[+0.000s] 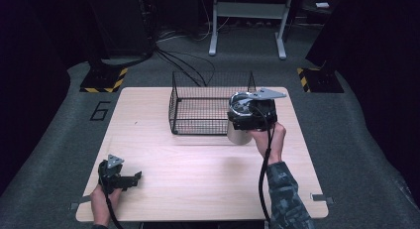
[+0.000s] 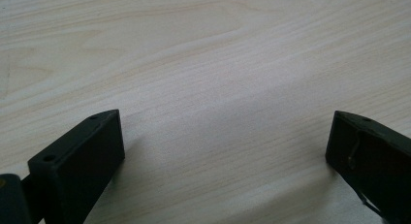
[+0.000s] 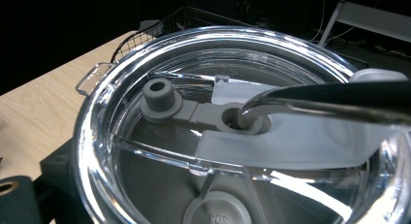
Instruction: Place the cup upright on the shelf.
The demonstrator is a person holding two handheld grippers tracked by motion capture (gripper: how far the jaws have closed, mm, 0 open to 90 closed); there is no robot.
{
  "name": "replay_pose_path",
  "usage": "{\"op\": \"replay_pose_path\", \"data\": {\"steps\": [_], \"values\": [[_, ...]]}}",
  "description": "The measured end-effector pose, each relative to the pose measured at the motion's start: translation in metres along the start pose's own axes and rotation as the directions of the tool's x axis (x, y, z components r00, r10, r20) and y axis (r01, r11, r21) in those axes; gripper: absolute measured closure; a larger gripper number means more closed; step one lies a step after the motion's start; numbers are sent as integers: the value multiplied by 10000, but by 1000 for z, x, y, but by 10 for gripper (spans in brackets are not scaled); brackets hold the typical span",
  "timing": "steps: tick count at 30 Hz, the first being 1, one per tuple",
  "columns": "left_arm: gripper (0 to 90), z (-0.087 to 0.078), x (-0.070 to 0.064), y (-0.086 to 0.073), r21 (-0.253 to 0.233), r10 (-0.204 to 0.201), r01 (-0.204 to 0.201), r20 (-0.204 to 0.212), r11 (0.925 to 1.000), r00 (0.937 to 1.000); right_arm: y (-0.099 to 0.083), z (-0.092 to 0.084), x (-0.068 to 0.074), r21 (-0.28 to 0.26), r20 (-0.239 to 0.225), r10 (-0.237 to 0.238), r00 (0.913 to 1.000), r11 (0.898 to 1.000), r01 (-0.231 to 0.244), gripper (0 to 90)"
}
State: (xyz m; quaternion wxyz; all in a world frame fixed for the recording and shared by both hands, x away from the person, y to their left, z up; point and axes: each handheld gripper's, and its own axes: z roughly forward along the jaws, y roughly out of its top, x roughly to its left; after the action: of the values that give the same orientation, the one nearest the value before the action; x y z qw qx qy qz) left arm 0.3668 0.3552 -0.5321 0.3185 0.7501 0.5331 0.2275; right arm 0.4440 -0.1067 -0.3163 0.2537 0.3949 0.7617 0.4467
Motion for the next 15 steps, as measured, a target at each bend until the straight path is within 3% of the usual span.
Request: {"op": "replay_pose_path", "data": {"steps": [15], "values": [[3, 0, 0, 0, 4, 8, -8, 0, 10000, 10000, 22, 8, -6, -62, 61, -81, 9999, 9999, 81, 35]]}}
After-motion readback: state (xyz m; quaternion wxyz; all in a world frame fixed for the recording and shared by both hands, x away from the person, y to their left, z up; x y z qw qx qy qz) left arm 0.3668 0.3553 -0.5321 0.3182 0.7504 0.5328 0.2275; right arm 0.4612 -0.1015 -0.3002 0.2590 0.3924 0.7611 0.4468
